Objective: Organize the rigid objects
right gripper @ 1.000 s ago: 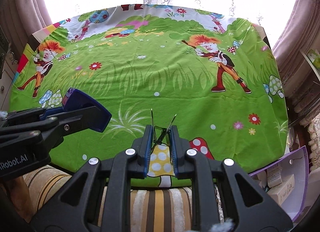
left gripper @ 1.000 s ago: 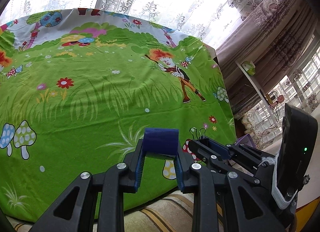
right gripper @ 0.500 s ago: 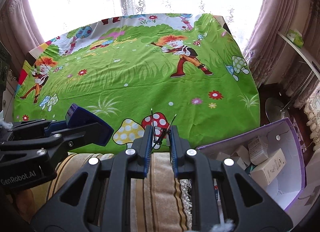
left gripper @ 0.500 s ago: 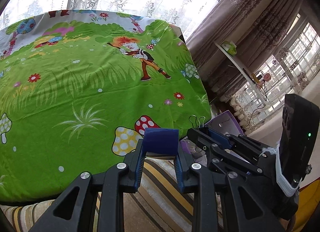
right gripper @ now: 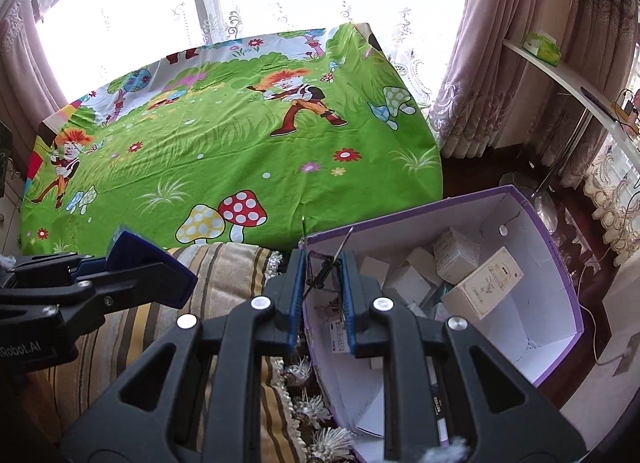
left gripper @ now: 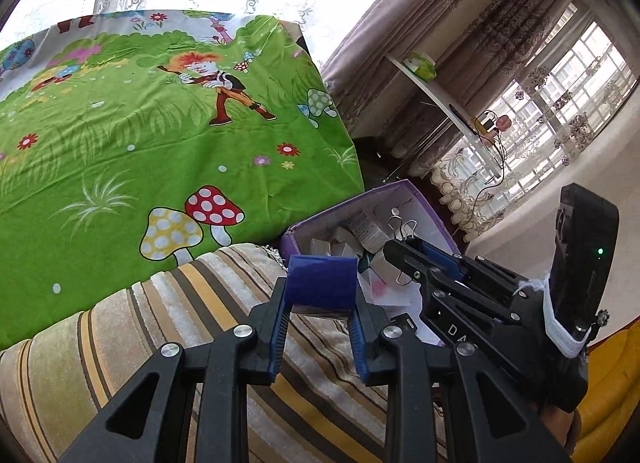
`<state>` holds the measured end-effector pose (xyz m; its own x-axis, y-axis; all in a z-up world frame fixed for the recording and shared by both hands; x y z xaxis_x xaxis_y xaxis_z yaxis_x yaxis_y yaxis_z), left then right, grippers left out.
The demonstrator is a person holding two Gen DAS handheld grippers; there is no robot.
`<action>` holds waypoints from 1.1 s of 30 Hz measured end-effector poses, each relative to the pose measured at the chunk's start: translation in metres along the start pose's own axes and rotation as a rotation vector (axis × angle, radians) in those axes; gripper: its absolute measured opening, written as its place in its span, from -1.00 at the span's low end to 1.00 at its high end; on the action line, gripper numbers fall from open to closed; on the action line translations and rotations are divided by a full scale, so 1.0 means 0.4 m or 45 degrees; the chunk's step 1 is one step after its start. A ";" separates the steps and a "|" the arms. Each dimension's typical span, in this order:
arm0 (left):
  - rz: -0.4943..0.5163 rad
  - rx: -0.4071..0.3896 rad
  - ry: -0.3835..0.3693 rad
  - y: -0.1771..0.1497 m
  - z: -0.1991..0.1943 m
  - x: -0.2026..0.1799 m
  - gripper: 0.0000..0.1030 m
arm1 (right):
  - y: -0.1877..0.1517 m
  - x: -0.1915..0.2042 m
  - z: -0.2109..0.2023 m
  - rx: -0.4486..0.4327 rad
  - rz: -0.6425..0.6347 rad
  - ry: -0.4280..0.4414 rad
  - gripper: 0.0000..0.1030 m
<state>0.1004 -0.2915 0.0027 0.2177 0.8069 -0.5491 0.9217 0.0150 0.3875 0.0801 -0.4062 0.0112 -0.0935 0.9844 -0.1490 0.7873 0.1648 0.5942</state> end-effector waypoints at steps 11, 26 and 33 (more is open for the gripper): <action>0.165 0.057 -0.080 -0.069 0.044 -0.123 -0.45 | -0.075 -0.115 -0.057 0.009 0.106 -0.111 -0.59; 0.257 0.096 -0.041 -0.102 0.091 -0.182 0.43 | -0.126 -0.198 -0.091 0.050 0.212 -0.234 -0.18; 0.127 0.202 0.038 -0.149 0.104 -0.144 0.69 | -0.169 -0.201 -0.131 0.074 0.242 -0.306 0.52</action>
<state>0.0464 -0.3633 -0.0195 0.3035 0.8167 -0.4909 0.9356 -0.1577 0.3160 0.0025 -0.4932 0.0242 0.2001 0.9533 -0.2264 0.8109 -0.0315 0.5843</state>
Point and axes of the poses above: each gripper's, at about its wrist camera, not at the fingertips, and z roughly the way its jaws point, x to its left, y to its top, the point moved 4 cm from there along z, roughly the way its jaws point, and after that the axes turned 12 degrees about -z, right-handed, at the moved point
